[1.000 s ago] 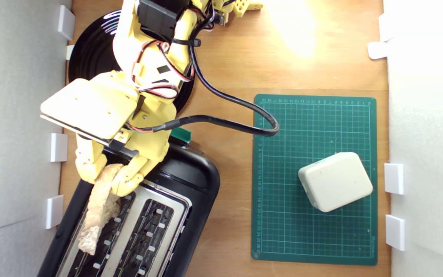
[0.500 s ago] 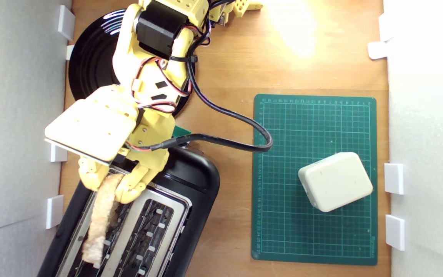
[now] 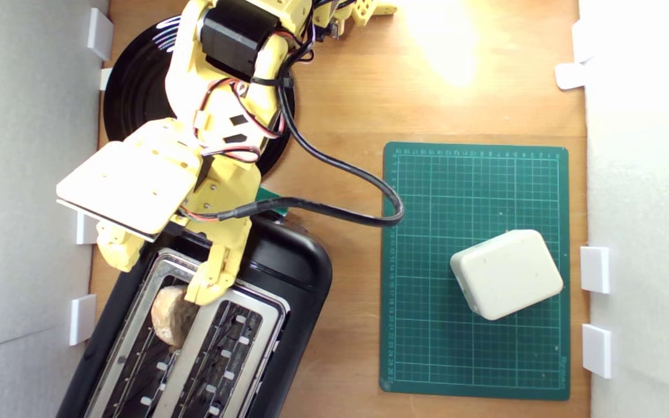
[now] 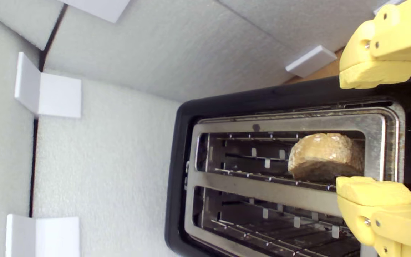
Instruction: Pick bread and place in toaster
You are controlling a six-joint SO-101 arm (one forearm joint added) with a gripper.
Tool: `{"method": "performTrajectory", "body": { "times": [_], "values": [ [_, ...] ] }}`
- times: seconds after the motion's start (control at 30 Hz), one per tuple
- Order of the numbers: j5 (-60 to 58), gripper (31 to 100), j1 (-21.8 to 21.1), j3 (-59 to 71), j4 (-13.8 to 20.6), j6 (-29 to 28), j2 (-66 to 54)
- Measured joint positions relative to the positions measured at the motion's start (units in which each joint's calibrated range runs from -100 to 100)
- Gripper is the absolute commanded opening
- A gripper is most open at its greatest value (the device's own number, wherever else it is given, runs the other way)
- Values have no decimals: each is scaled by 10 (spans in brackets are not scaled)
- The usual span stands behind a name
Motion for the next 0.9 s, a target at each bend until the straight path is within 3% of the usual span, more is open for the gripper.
{"method": "performTrajectory", "body": {
  "times": [0.13,0.37,0.53,0.6,0.67,0.9],
  "values": [
    [1,858,3,1,-40,-1,-60],
    [1,858,-5,0,-52,-65,-181],
    [1,858,-84,6,-52,-114,-232],
    [1,858,-117,8,-33,-146,-242],
    [1,858,-136,8,-17,-176,-246],
    [1,858,-205,40,-21,-269,-270]
  ]
}}
